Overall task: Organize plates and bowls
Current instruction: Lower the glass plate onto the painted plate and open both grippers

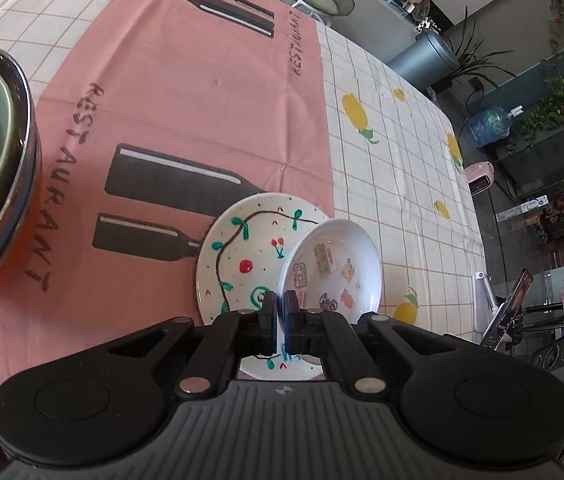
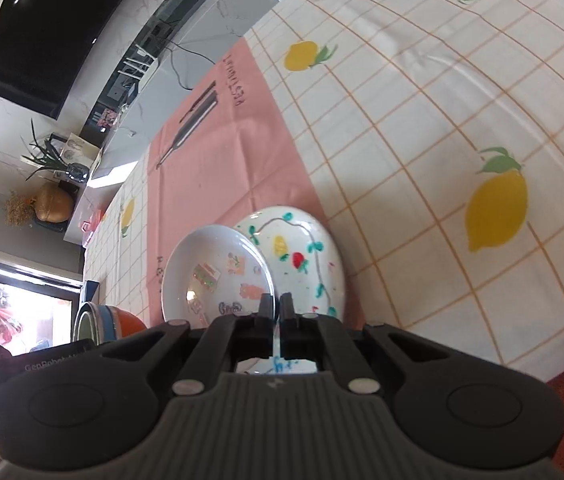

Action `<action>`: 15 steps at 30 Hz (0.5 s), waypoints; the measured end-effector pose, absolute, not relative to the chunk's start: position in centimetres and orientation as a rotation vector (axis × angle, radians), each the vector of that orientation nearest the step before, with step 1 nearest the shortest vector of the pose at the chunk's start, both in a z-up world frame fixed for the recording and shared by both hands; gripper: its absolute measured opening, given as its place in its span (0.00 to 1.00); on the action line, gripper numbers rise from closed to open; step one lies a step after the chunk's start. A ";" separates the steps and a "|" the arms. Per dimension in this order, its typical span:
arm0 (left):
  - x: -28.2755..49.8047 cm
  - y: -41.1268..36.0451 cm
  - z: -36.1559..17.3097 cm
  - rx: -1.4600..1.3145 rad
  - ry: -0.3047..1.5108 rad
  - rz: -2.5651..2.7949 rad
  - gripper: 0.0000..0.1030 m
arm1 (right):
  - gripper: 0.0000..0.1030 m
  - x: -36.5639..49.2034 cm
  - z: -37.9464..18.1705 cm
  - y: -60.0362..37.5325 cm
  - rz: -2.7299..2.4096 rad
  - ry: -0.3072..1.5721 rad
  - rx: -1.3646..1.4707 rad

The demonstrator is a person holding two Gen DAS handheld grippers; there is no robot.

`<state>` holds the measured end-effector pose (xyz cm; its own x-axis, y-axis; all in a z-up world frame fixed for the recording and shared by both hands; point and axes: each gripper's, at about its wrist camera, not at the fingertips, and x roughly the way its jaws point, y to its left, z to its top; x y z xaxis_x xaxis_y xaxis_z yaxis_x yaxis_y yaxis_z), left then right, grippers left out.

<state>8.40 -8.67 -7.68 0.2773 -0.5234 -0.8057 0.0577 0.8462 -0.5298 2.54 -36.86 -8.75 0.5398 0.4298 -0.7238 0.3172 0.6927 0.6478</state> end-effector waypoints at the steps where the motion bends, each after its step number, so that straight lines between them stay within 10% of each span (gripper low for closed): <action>1: 8.4 -8.9 -8.0 -0.440 1.240 -0.406 0.03 | 0.00 2.4 -9.1 -37.1 0.067 1.037 0.848; 15: 8.6 -8.8 -10.0 -0.413 1.250 -0.331 0.03 | 0.00 3.5 -10.8 -36.5 0.052 1.054 0.837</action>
